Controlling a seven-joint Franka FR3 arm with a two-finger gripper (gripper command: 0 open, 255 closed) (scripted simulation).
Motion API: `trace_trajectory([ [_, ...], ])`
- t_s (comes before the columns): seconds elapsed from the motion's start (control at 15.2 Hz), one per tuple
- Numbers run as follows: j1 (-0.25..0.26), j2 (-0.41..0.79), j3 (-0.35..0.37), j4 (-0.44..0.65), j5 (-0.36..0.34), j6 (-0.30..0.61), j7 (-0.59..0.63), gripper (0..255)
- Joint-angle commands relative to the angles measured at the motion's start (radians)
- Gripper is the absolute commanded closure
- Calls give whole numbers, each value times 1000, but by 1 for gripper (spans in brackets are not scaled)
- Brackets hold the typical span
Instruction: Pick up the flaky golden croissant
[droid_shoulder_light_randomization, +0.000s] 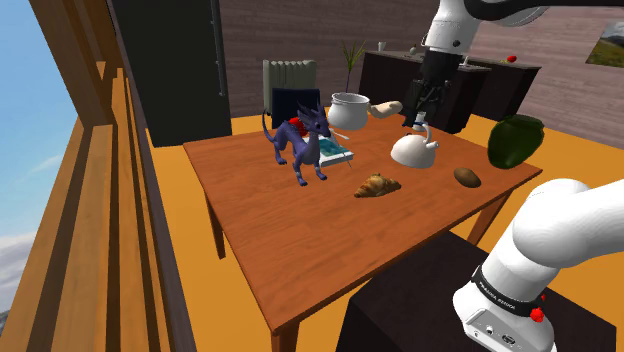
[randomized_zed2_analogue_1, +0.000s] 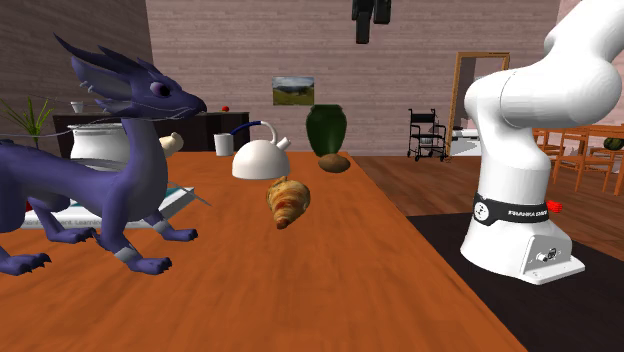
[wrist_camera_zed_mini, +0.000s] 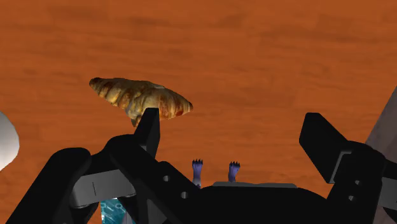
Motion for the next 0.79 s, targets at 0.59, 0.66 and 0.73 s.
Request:
trace_trajectory([
  [0.59,33,97,-208,-160,-104,220,-411,0],
  [0.66,38,120,-231,-168,-114,247,-457,0],
  [0.73,43,145,-255,-175,-123,274,-503,0],
])
